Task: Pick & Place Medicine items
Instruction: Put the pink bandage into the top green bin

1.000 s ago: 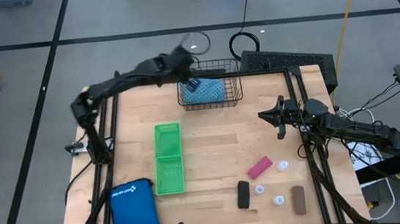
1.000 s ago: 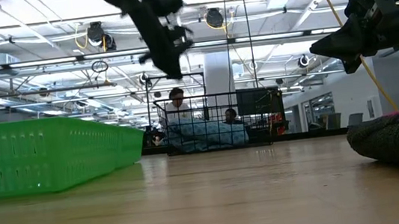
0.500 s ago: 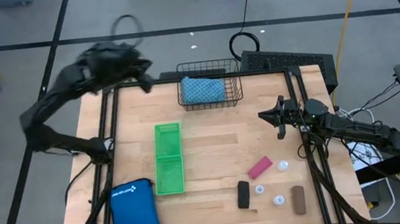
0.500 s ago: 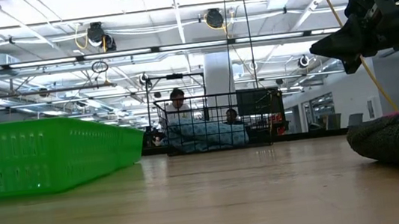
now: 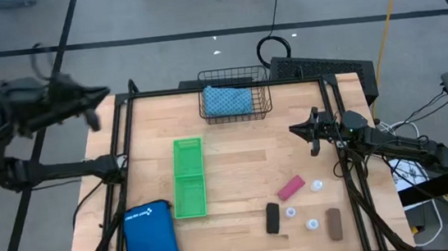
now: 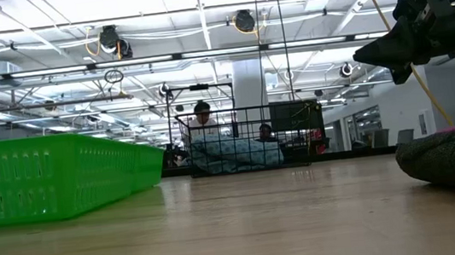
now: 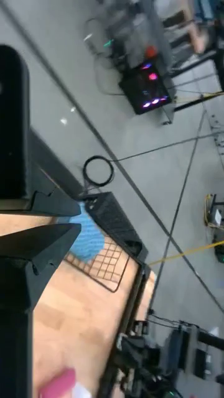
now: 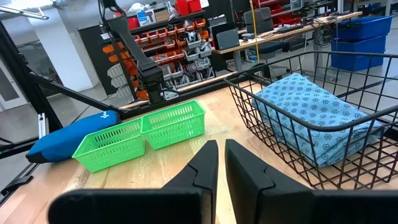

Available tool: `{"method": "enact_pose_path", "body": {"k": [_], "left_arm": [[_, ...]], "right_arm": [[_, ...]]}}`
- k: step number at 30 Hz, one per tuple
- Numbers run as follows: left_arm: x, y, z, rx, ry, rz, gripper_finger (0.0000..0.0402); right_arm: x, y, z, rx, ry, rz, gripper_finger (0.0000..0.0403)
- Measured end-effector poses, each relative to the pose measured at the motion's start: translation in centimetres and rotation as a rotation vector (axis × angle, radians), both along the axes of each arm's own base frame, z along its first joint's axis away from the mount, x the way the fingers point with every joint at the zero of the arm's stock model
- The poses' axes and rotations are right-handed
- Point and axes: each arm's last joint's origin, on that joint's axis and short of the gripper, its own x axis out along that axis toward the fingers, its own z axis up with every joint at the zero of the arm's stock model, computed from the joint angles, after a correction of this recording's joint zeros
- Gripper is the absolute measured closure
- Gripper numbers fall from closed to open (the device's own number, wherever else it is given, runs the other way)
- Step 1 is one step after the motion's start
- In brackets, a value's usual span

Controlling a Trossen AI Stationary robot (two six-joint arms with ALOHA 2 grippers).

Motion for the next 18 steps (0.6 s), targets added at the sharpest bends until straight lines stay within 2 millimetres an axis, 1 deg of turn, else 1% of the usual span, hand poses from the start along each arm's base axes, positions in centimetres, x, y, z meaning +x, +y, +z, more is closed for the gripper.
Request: {"method": "enact_pose_path", "body": {"k": [2,4,6,8,10,12,14,18], "left_arm": [[-1.6,-0.6,-0.3,-0.056,-0.058,0.029,0.0362],[-2.6,-1.0,-1.1,-0.079,-0.08,0.041,0.0362],[-2.8,-1.2,-2.3,-0.082,-0.058,0.039,0.0362],[-2.9,-1.2,-4.0,-0.073,-0.015,0.032,0.0362],[-2.6,-1.0,-5.8,-0.051,-0.016,0.047,0.0362],[-1.9,-0.7,-7.4,-0.015,-0.075,0.039,0.0362],[-0.9,-0.5,-9.0,0.032,-0.156,-0.04,0.0362],[1.8,0.0,-12.7,0.131,-0.288,-0.262,0.0362]], "right_arm": [[0.0,0.0,0.0,0.0,0.0,0.0,0.0383],[0.0,0.0,0.0,0.0,0.0,0.0,0.0383],[0.0,0.0,0.0,0.0,0.0,0.0,0.0383],[0.0,0.0,0.0,0.0,0.0,0.0,0.0383],[0.0,0.0,0.0,0.0,0.0,0.0,0.0383],[0.0,0.0,0.0,0.0,0.0,0.0,0.0383],[0.0,0.0,0.0,0.0,0.0,0.0,0.0383],[0.0,0.0,0.0,0.0,0.0,0.0,0.0383]]}}
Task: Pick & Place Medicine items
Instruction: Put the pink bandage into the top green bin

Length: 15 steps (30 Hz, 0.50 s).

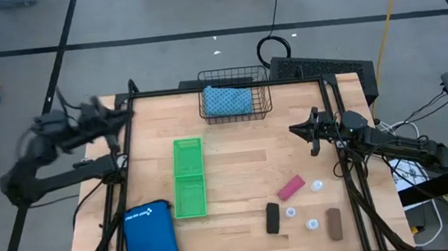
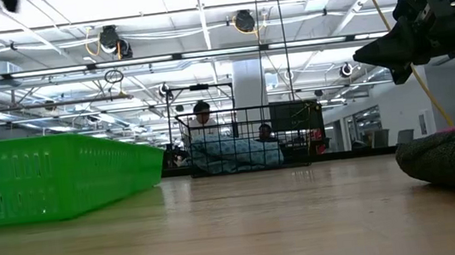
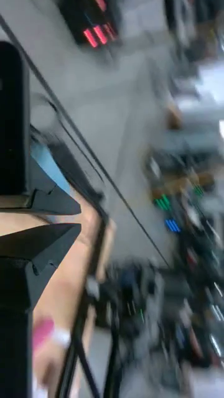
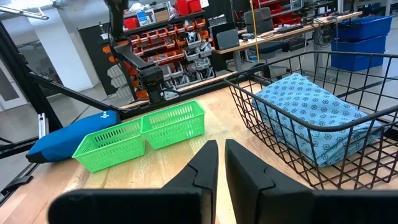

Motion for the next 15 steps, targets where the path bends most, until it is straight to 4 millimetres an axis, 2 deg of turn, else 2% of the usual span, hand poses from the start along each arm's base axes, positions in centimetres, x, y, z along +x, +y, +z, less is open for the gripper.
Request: {"method": "enact_pose_path", "body": {"k": [4,9,12,15], "left_arm": [[2.6,0.8,-4.0,-0.016,-0.049,-0.091,0.0362],[4.8,1.6,-8.3,-0.176,-0.026,-0.096,0.0362],[5.5,1.7,-9.8,-0.206,-0.025,-0.139,0.0362],[6.1,1.1,-11.1,-0.146,-0.02,-0.329,0.0362]], "right_arm": [[0.0,0.0,0.0,0.0,0.0,0.0,0.0383],[0.0,0.0,0.0,0.0,0.0,0.0,0.0383],[0.0,0.0,0.0,0.0,0.0,0.0,0.0383],[0.0,0.0,0.0,0.0,0.0,0.0,0.0383]]}}
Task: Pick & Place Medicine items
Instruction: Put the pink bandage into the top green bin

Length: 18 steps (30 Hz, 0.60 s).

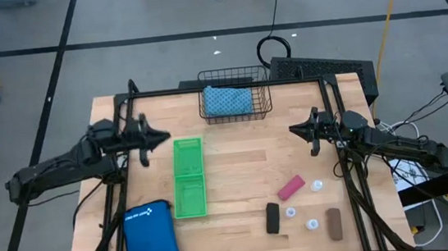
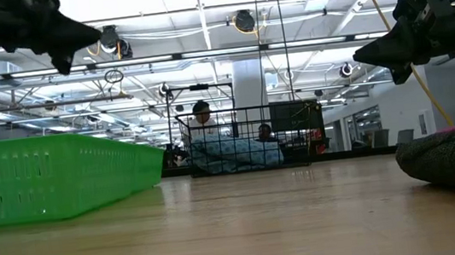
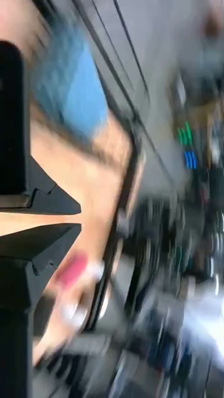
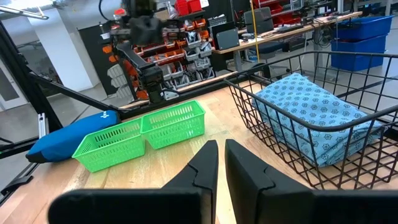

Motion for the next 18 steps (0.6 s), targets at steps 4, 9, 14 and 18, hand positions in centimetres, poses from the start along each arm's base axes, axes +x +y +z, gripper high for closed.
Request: {"method": "enact_pose_path", "body": {"k": [4,9,14,18], "left_arm": [[0.4,-1.0,-1.3,0.06,-0.048,-0.187,0.0362],[-0.2,-2.1,-1.0,0.149,-0.105,-0.262,0.0362],[-0.7,-2.8,-0.9,0.193,-0.121,-0.29,0.0362],[-0.5,-3.3,-1.5,0.222,-0.135,-0.3,0.0362]], "right_arm": [[0.0,0.0,0.0,0.0,0.0,0.0,0.0383],[0.0,0.0,0.0,0.0,0.0,0.0,0.0383],[0.0,0.0,0.0,0.0,0.0,0.0,0.0383],[0.0,0.0,0.0,0.0,0.0,0.0,0.0383]]}}
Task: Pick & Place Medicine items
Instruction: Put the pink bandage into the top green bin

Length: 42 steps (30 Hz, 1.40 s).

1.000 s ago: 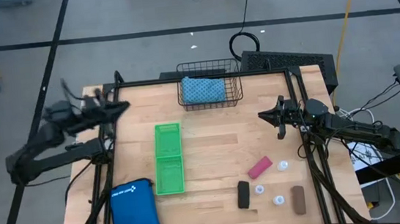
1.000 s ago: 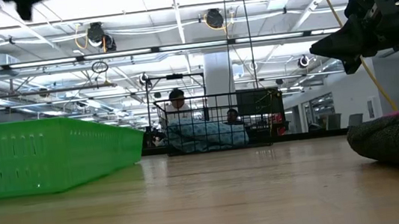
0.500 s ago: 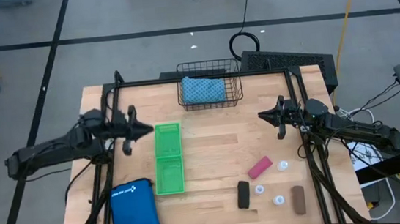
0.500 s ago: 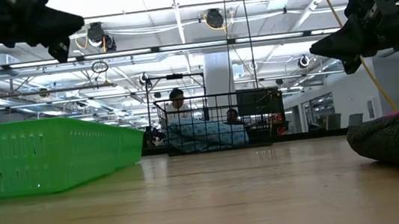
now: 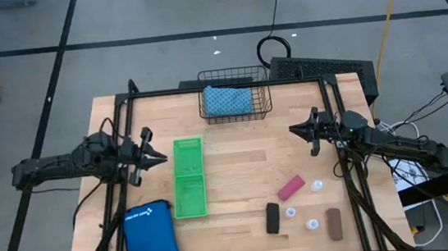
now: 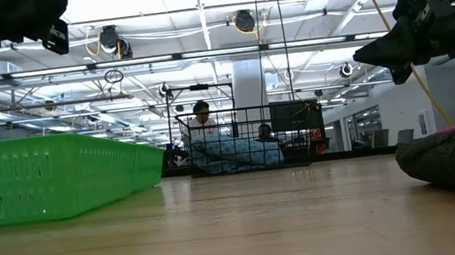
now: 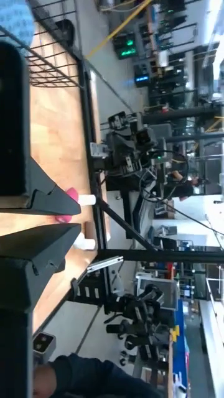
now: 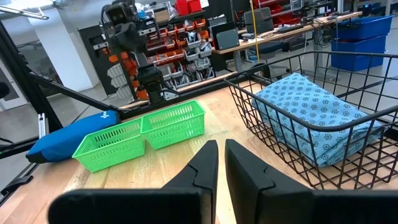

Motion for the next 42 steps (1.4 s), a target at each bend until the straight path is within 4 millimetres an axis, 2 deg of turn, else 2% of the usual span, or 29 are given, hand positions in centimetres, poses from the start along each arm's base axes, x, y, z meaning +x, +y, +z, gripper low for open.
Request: {"method": "enact_pose_path", "body": {"k": [5,11,19,30,33,37,42], "left_arm": [[0.3,-0.1,-2.3,-0.028,-0.04,0.07,0.0362],[0.4,0.4,-2.3,-0.087,-0.066,0.2,0.0362],[0.5,0.7,-3.5,-0.079,0.061,0.232,0.0362],[0.5,0.7,-3.5,-0.134,0.062,0.228,0.0362],[0.5,0.7,-3.5,-0.126,0.061,0.229,0.0362],[0.5,0.7,-3.5,-0.126,0.06,0.229,0.0362],[0.5,0.7,-3.5,-0.126,0.06,0.229,0.0362]], "right_arm": [[0.0,0.0,0.0,0.0,0.0,0.0,0.0383],[0.0,0.0,0.0,0.0,0.0,0.001,0.0383],[0.0,0.0,0.0,0.0,0.0,0.001,0.0383],[0.0,0.0,0.1,-0.004,-0.01,0.0,0.0383],[0.0,0.0,0.7,-0.02,-0.073,-0.002,0.0383],[-0.1,0.2,2.2,0.063,-0.233,0.071,0.0382],[-0.5,0.4,3.6,-0.004,-0.372,0.077,0.0384]]}}
